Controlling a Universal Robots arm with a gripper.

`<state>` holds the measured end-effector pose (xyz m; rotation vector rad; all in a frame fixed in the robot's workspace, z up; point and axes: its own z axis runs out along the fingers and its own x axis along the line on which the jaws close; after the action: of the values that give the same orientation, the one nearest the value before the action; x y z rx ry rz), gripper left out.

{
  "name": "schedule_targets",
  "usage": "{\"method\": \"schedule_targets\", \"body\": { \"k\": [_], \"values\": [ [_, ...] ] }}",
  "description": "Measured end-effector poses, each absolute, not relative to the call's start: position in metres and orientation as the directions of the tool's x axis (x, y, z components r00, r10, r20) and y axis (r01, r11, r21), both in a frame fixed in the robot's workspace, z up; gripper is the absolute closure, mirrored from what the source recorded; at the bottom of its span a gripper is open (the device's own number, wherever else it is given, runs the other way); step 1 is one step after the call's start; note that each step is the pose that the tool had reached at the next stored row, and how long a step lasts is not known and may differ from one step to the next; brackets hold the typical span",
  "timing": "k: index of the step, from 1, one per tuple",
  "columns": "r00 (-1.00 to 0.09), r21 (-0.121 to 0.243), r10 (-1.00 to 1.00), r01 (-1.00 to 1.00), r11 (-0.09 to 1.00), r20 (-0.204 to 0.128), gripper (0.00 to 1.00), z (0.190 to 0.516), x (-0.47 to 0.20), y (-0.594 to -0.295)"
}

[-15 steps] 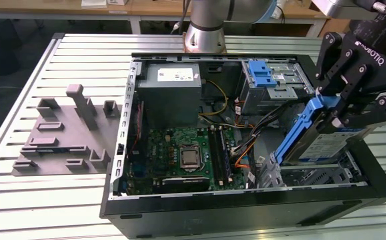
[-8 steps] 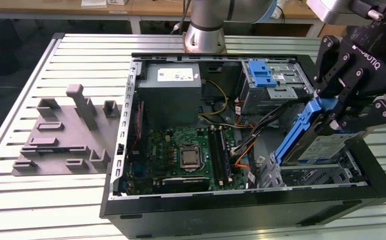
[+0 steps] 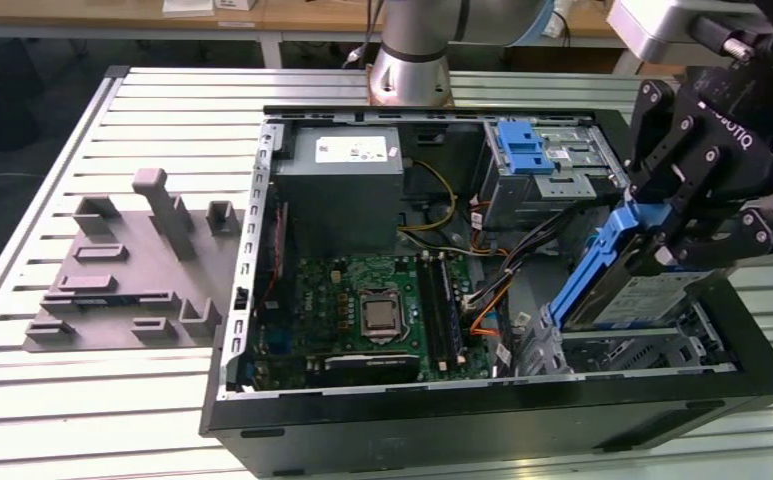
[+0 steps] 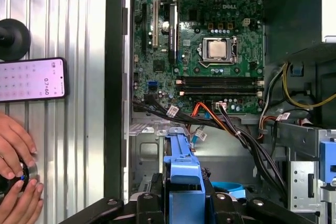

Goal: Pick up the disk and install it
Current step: 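Insert the disk into the insertion slot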

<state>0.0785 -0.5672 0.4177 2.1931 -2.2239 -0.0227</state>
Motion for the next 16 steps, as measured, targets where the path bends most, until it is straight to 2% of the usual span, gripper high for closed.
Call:
{"method": "schedule_targets", "body": {
  "k": [16],
  "values": [
    [-0.014,0.023,-1.0,-1.0,0.014,0.003,0.64,0.396,0.078,-0.569]
  ]
}}
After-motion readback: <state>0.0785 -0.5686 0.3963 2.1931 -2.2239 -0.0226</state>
